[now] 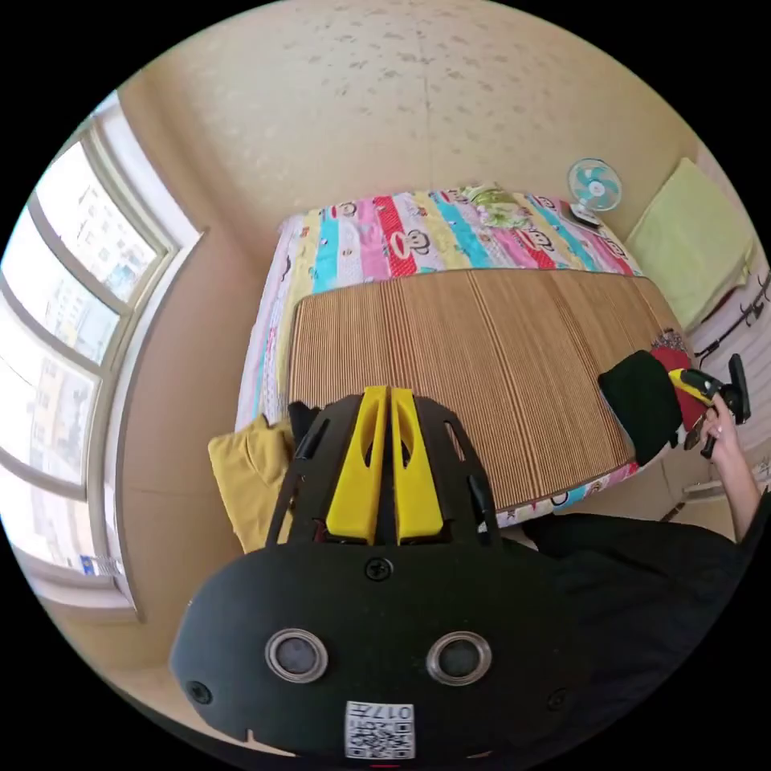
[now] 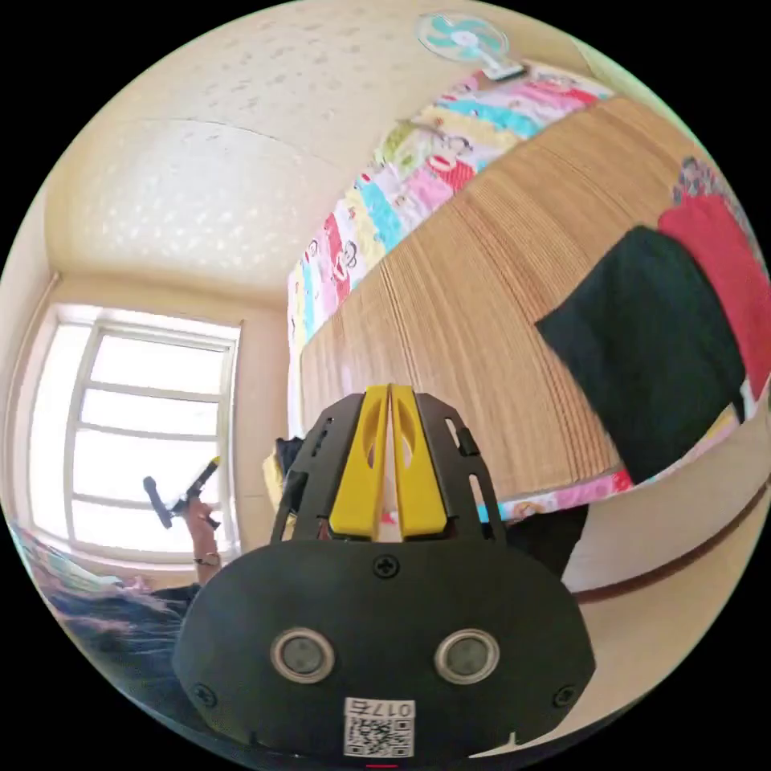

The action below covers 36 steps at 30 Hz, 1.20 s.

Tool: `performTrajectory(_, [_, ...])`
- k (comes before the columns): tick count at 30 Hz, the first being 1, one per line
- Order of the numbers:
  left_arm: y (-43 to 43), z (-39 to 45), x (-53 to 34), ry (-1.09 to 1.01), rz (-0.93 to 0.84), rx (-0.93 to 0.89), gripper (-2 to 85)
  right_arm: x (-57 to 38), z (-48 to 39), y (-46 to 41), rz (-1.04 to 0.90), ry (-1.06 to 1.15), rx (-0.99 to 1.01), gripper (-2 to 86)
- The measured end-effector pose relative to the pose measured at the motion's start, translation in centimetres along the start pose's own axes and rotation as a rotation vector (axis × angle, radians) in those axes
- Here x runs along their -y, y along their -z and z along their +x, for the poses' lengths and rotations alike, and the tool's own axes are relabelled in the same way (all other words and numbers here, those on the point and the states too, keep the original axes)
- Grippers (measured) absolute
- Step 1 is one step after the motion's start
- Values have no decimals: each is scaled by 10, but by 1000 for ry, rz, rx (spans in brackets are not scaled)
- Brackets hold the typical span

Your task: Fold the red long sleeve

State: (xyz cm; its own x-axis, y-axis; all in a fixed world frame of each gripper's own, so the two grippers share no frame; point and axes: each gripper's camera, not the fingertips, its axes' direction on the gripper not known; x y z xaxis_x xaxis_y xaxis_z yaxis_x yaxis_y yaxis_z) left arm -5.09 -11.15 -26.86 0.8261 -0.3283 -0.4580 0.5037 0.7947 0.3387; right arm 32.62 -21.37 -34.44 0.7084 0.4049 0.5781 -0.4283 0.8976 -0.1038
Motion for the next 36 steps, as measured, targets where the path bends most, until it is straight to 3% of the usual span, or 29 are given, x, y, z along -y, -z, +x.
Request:
performTrajectory(2, [19, 56, 8, -37, 159, -30, 13, -50, -42, 84, 413, 321, -258, 8])
performTrajectory(5, [42, 130, 7, 7, 388, -195, 29, -119, -35, 134, 805, 385, -541, 14])
performTrajectory(7, [47, 166, 3, 17, 489, -360, 27, -151, -2, 149, 963, 303, -632, 15])
performTrajectory(9, [42, 202, -2, 40, 601, -678, 33, -163, 47, 161, 883, 125, -631, 13])
performTrajectory(12, [25, 241, -3, 23, 683, -1057, 64, -174, 153, 163, 591, -161, -444, 15])
performTrajectory(14, [23, 271, 2, -35, 659, -1109, 87, -187, 223, 148, 443, -267, -336, 27])
performTrajectory(20, [46, 339, -12, -149, 661, -923, 108, -154, 308, 105, 279, -292, -365, 85])
performTrajectory(27, [32, 356, -22, -21, 608, -879, 136, -29, 352, 29, 25, -120, -376, 116])
performTrajectory(29, [32, 358, -25, -9, 624, -860, 138, 4, 357, -10, -84, -53, -482, 121])
performTrajectory(34, [32, 346, -29, 51, 654, -810, 158, 9, 405, -85, -301, -169, -588, 93])
performTrajectory(36, [31, 335, -31, 82, 664, -765, 169, -12, 407, -90, -211, -181, -577, 69])
